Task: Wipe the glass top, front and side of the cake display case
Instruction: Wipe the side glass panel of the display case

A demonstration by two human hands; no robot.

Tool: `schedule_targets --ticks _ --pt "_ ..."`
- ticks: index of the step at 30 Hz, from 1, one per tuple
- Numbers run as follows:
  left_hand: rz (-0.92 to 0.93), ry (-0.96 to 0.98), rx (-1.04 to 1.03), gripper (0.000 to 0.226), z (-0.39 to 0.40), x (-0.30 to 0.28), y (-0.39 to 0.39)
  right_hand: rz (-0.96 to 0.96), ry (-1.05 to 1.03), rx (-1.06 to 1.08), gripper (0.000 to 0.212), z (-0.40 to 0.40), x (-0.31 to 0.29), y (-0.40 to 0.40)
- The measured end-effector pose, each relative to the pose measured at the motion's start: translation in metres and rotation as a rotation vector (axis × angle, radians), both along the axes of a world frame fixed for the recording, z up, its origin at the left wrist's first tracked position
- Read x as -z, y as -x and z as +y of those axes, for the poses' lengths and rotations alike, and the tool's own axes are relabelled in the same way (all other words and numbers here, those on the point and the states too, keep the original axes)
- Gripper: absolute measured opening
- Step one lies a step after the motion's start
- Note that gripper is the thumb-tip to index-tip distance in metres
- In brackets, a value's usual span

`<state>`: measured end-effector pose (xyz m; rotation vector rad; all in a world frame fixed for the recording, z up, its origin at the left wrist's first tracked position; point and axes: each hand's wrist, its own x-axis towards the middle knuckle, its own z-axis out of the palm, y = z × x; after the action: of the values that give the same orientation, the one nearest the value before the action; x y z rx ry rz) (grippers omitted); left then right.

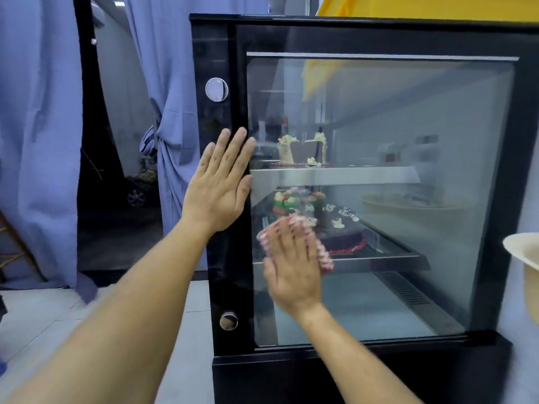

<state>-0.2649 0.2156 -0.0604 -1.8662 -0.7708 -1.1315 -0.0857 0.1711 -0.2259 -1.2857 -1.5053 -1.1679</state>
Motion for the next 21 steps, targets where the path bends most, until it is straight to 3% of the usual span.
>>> schedule_targets --ticks 3,5,9,12,14,17,21 --pt "-0.139 0.076 -0.015 0.063 -0.005 0.051 -0.007 -0.432 0.112 -0.05 0.061 -0.005 0.018 -0.008" --pt "-0.199 0.095 -0.03 0.063 -0.004 0.07 -0.011 -0.454 0.082 -0.028 0.056 -0.006 -0.022 -0.028" --pt "-0.254 0.121 -0.034 0.063 -0.002 0.074 -0.017 0.037 -0.046 0.066 0.057 -0.016 -0.071 -0.089" --pt "-0.295 0.133 -0.045 0.064 -0.002 0.09 -0.023 0.557 -0.124 0.115 0.059 -0.022 -0.028 -0.085" --pt "-0.314 0.141 -0.05 0.065 -0.002 0.099 -0.026 0.642 -0.071 0.142 0.062 -0.022 0.02 -0.053" --pt "-0.317 0.123 -0.047 0.065 0.002 0.099 -0.026 0.254 0.086 0.037 0.067 -0.02 0.048 -0.032" --pt "-0.321 0.113 -0.04 0.065 0.003 0.1 -0.026 -0.276 0.073 -0.042 0.059 -0.022 -0.032 -0.076"
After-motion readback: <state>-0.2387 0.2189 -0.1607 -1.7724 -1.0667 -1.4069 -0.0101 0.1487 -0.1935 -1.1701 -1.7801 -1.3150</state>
